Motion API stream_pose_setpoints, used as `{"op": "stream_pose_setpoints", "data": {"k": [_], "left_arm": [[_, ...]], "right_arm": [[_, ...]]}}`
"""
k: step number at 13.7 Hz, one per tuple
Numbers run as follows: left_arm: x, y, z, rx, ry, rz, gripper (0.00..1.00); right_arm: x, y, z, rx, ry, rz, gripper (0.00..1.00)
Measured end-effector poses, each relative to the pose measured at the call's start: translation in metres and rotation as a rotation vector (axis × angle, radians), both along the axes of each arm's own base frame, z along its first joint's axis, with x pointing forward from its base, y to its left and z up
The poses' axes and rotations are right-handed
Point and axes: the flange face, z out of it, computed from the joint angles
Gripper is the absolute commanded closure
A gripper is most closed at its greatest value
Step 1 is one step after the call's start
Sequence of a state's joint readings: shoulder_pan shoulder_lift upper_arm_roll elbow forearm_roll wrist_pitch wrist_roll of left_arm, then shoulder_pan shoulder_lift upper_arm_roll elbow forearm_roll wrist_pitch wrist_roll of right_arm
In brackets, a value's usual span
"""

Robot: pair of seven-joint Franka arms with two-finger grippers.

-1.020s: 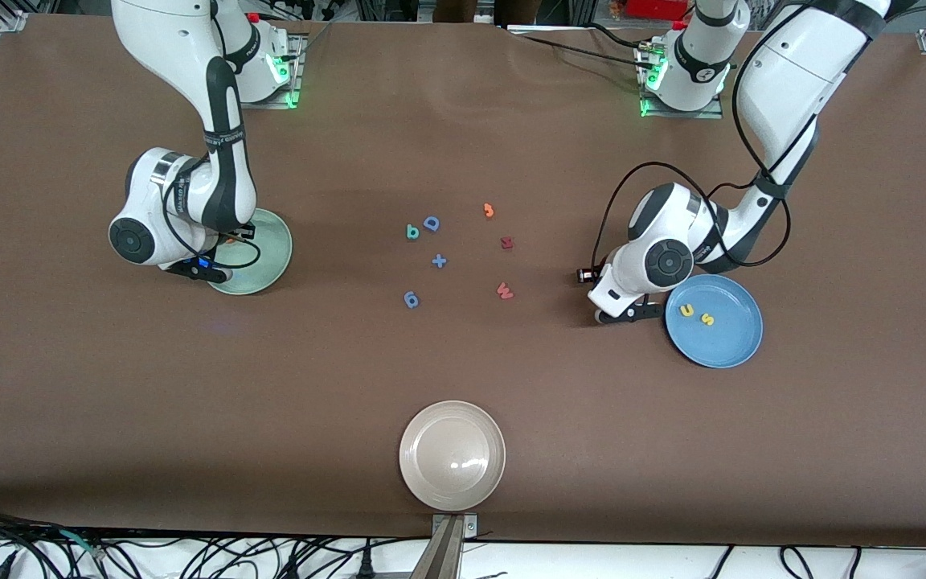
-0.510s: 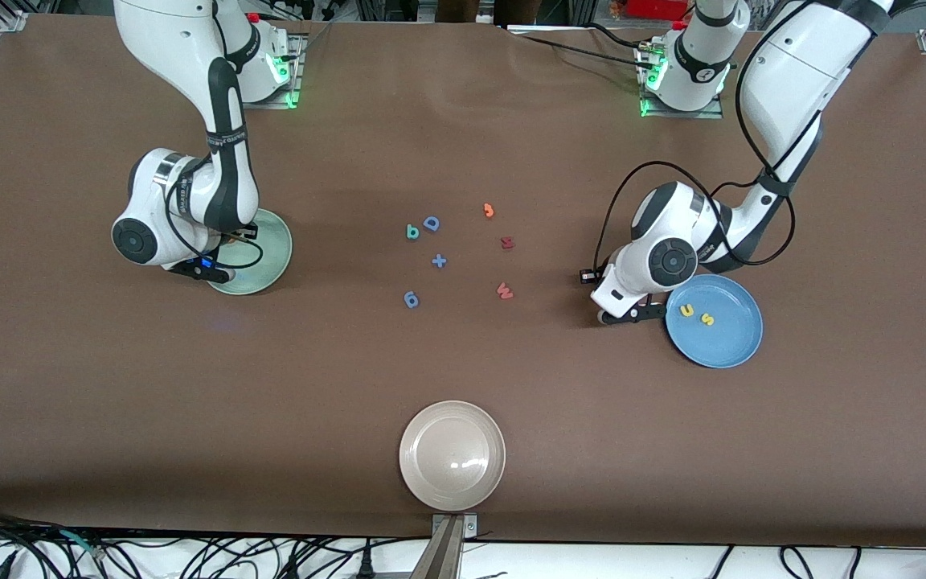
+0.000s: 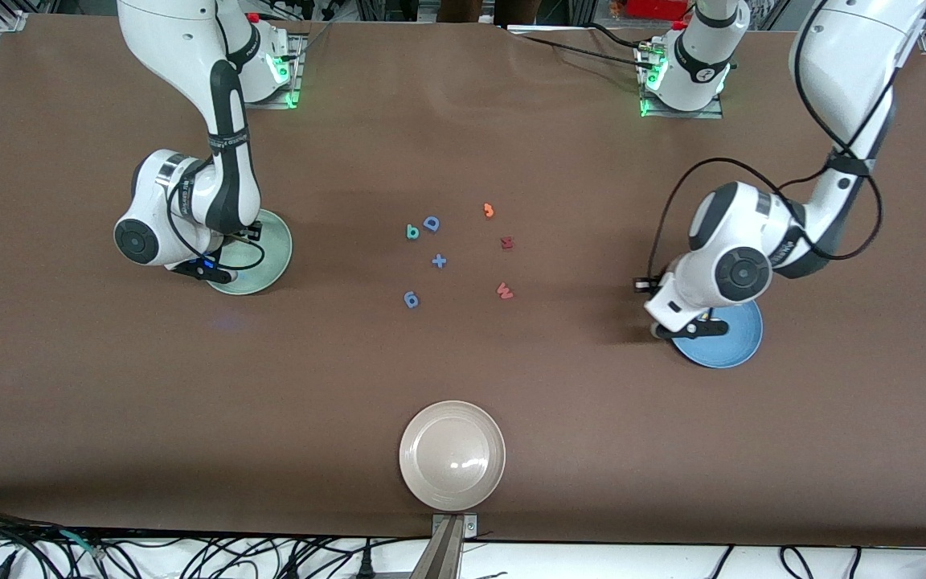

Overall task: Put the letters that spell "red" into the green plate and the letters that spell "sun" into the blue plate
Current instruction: 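Drop the green u on the blue plate while the right gripper releases r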

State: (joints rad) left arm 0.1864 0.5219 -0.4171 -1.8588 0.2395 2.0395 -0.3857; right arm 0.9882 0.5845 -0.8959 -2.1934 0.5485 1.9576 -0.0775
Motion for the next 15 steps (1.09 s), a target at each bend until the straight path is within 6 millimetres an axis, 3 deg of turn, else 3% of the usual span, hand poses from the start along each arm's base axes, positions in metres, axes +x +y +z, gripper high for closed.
{"op": "stream_pose_setpoints", "data": {"k": [3,4,5,6,8,12,15], "left_arm": [[0.007,0.071,-0.015,-0.009,0.025,-0.042,0.86],[0.007,0.086,-0.020,-0.021,0.035,-0.046,0.61],[0.006,0.096,-0.024,-0.030,0.043,-0.049,0.14],[0.006,0.104,-0.028,-0.038,0.050,-0.052,0.00],[0.005,0.109,-0.033,-0.045,0.058,-0.055,0.00],[0.009,0.103,-0.025,-0.048,0.042,-0.064,0.00],[0.021,0.097,0.014,-0.032,0.036,-0.073,0.00]], "right_arm": [[0.010,0.016,0.014,0.024,0.035,-0.014,0.01],[0.017,0.026,0.024,0.027,0.046,-0.028,0.01],[0.025,0.036,0.034,0.027,0.047,-0.041,0.01],[0.033,0.048,0.046,0.023,0.044,-0.057,0.01],[0.045,0.075,0.067,0.003,0.024,-0.092,0.01],[0.038,0.169,0.087,-0.010,-0.003,-0.202,0.01],[0.027,0.222,0.093,-0.027,-0.027,-0.277,0.01]]}}
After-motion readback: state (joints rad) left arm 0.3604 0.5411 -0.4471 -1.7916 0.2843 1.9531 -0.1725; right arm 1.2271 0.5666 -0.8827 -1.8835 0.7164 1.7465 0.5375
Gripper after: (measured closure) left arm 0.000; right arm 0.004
